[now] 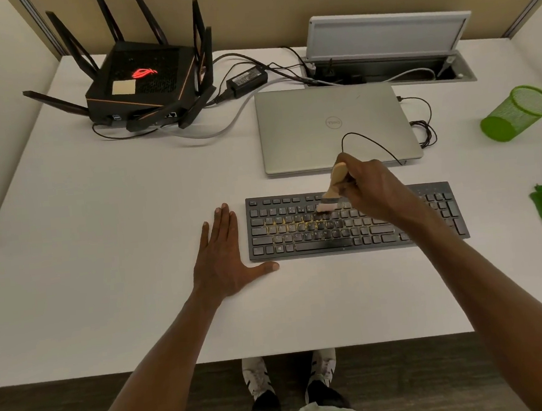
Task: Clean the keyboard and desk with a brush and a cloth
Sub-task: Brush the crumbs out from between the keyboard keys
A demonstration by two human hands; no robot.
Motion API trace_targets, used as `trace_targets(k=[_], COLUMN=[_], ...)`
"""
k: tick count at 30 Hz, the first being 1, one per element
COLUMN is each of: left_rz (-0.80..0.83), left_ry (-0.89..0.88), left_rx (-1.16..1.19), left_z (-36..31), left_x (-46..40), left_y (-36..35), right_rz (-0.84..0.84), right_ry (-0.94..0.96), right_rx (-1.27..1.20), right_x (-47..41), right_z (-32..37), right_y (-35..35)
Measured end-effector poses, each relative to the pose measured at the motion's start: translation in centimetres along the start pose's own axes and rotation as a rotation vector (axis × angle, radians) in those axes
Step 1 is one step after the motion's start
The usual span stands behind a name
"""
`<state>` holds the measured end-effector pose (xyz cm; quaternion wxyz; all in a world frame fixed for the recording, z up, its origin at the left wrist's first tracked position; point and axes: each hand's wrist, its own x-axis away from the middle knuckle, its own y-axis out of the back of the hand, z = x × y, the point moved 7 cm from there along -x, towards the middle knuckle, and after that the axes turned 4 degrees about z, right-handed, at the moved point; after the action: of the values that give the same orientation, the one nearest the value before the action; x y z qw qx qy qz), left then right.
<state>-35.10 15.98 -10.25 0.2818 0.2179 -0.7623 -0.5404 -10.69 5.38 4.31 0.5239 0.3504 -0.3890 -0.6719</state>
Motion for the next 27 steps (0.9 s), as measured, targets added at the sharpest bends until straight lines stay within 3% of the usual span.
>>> trace_targets(k=[8, 16, 27], left_rz=[0.003, 0.012, 0.026], left_ry=[0.001, 0.005, 0.012], left_rx=[-0.004, -0.008, -0.009], left_z=[0.0, 0.0, -0.1], left_x=[0.1, 0.1, 0.1], left_y=[0.0, 0.0, 0.1], right_rz=[0.021, -0.270, -0.359], right_ry=[-0.083, -0.382, -0.558], right_rx=[0.045, -0.104, -0.170], right_x=[1.0, 0.0, 2.5], right_z=[-1.9, -1.7, -1.2], right_y=[0.4, 1.1, -0.6])
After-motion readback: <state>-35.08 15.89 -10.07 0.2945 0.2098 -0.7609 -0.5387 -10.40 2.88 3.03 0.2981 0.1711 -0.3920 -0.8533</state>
